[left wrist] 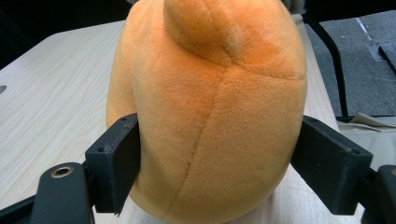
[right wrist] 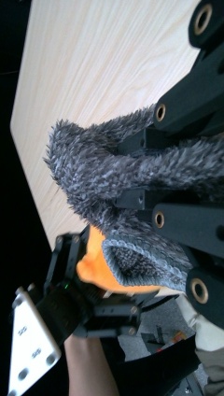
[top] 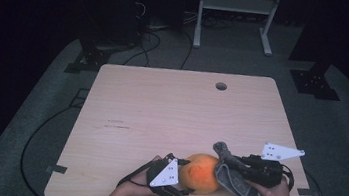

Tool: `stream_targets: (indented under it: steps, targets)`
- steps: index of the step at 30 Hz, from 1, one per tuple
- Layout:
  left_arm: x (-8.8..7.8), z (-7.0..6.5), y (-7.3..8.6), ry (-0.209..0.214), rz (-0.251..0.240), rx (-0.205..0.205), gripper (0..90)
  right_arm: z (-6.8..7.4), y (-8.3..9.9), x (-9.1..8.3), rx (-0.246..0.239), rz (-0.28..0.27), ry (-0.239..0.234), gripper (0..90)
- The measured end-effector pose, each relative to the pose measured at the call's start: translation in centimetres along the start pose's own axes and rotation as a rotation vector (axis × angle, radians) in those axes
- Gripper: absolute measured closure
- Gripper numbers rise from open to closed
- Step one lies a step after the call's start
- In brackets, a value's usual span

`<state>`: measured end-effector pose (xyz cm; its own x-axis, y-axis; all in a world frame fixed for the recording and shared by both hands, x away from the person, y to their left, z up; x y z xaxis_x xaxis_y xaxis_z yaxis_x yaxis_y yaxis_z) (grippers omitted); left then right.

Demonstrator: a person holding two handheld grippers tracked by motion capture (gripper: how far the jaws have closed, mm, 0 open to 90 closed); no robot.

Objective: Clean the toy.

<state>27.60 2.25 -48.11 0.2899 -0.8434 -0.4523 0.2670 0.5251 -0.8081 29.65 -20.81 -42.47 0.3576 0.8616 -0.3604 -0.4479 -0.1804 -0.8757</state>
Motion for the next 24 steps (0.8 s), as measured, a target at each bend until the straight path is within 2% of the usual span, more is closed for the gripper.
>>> stream_targets:
  steps: [3, 7, 12, 17, 20, 24]
  targets:
    - [-0.1, 0.1, 0.1, -0.01, 0.003, -0.001, 20.1, 0.6, -0.1, 0.7, -0.034, 0.022, 0.004, 77.5]
    - [0.0, 0.4, 0.3, -0.024, -0.001, -0.021, 20.1, -0.4, 0.4, 0.4, -0.004, 0.021, 0.02, 77.5]
    - [0.0, 0.7, 0.6, -0.008, -0.006, -0.078, 20.9, -1.0, 0.6, -0.2, -0.013, 0.04, 0.073, 77.5]
    - [-0.1, 1.0, 0.8, -0.006, -0.011, -0.104, 21.2, 0.7, -0.4, 0.4, -0.064, 0.009, 0.037, 77.3]
    - [-0.2, 1.2, 1.0, -0.013, -0.012, -0.122, 21.7, 0.3, 0.0, 0.8, -0.048, 0.017, 0.039, 77.3]
    - [0.0, 1.5, 0.9, -0.012, -0.021, -0.134, 22.8, -0.9, 0.8, 0.4, -0.007, 0.026, 0.073, 77.4]
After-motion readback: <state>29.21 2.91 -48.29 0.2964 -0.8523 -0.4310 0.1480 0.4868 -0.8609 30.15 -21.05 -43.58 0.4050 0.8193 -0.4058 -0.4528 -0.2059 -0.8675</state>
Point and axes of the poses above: each handheld gripper's, and its own axes: x roughly forward along the jaws, y roughly out of its underside, z roughly to its left, the point moved 5 cm from there along x, roughly forward along the jaws, and after that the axes turned 9 degrees about x, right-handed, at the moved point
